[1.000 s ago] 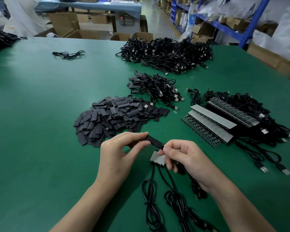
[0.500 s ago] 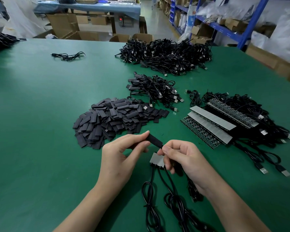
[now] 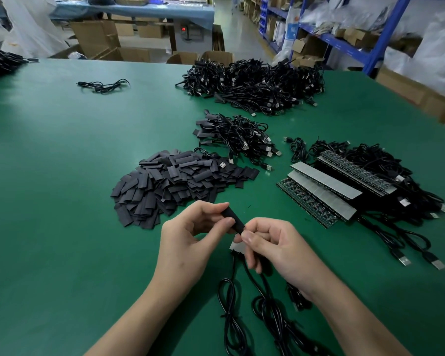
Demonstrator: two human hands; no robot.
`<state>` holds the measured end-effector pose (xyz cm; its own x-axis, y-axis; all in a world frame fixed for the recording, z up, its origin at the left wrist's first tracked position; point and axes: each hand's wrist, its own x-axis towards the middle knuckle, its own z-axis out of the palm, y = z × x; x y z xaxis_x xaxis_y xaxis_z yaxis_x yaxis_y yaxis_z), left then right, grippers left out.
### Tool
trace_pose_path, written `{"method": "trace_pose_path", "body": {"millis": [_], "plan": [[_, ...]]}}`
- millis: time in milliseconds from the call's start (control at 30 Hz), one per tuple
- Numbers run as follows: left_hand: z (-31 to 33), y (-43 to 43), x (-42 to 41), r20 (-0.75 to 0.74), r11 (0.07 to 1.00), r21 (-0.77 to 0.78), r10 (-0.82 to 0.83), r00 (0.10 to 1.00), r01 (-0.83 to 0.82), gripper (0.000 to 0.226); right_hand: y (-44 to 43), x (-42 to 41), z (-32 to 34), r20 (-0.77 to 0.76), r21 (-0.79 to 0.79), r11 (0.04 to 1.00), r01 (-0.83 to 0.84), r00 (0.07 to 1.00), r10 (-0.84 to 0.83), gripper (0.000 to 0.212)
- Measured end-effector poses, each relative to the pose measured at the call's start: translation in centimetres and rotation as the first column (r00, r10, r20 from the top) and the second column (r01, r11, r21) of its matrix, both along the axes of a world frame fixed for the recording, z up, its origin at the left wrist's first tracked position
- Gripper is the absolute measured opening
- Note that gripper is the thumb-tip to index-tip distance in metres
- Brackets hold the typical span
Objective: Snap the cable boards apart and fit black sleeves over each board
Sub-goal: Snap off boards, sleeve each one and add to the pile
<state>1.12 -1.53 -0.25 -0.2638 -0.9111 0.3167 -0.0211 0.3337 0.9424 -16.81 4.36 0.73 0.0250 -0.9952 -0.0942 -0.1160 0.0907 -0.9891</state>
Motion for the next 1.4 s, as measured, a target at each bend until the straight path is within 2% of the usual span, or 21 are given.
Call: {"method": "trace_pose_path", "body": {"millis": [167,500,833,1000,1267,1400], "plan": [[0.19,0.1,-0.13,-0.077,0.999,0.032,-0.016,0.997,0.019,0.022,-0.01,-0.01,0.1,0.013,-0.016,1.0,-0.006,1.0,0.006,0.019],[-0.18,-0.04,-0.26,-0.082,0.997,0.058,-0.05,0.995,0.055,0.021,0.07,0.29,-0.18,0.013,-0.034,0.999,0.006,1.0,-0.005,0.021],[0.02,-0.08,-0.26,0.07,0.999,-0.037,-0.023,0.997,0.026,0.03,-0.05,0.27,-0.68,-0.001,-0.02,1.0,0.007,1.0,-0.007,0.02],[-0.01,0.01,-0.08,0.12,0.997,-0.07,-0.012,0.993,0.021,0.039,-0.19,0.11,-0.61,0.052,-0.02,1.0,0.011,0.999,-0.01,0.019],[0.31,-0.06,0.12,0.134,0.995,-0.077,-0.056,0.989,0.067,0.037,-0.21,0.19,-0.7,0.092,-0.011,1.0,0.009,0.996,-0.007,0.021],[0.26,-0.27,0.3,0.07,0.998,-0.052,-0.019,0.997,0.023,0.028,-0.14,0.23,-0.48,0.104,-0.032,0.999,0.024,0.994,-0.021,0.029]]}}
